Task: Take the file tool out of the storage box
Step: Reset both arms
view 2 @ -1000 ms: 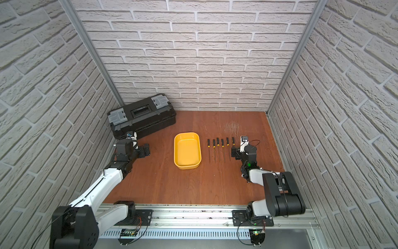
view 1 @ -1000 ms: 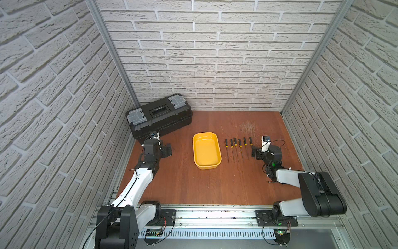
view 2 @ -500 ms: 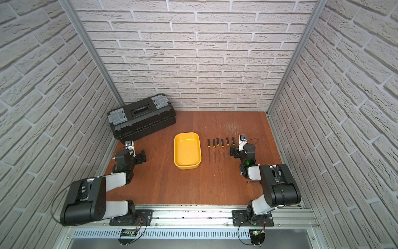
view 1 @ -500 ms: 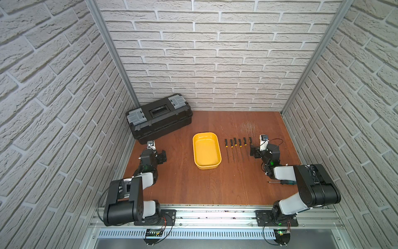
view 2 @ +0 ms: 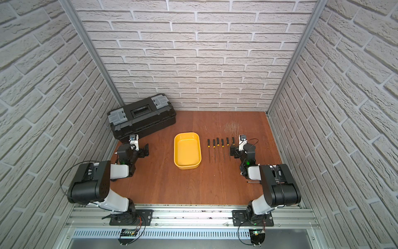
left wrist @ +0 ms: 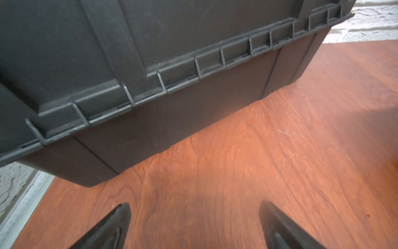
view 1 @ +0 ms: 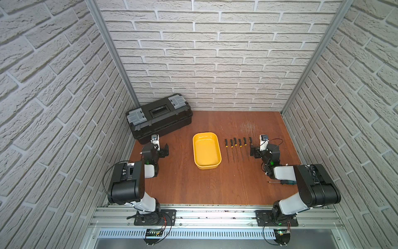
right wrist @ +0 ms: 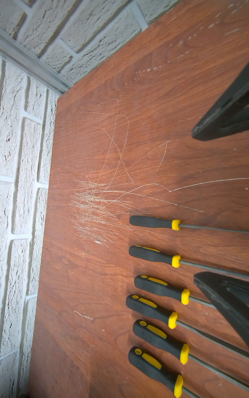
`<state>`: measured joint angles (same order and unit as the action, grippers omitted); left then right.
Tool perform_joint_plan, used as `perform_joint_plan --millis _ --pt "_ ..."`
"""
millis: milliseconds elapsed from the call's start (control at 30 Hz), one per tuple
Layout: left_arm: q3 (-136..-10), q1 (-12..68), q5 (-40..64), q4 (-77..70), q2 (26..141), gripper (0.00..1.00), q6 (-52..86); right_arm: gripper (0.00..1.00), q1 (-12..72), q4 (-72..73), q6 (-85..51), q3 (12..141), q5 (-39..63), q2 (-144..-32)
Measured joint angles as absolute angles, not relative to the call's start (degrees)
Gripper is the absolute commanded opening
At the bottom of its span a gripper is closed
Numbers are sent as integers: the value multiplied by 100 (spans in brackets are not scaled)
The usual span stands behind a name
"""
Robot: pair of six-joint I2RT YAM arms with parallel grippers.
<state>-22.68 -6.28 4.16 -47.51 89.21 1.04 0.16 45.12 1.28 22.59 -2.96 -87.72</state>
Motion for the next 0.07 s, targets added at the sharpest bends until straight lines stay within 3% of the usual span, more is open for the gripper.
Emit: perform_joint_plan --millis 67 --pt "-2268 -631 416 -4751 8921 99 102 99 10 4512 128 2259 -294 -8772"
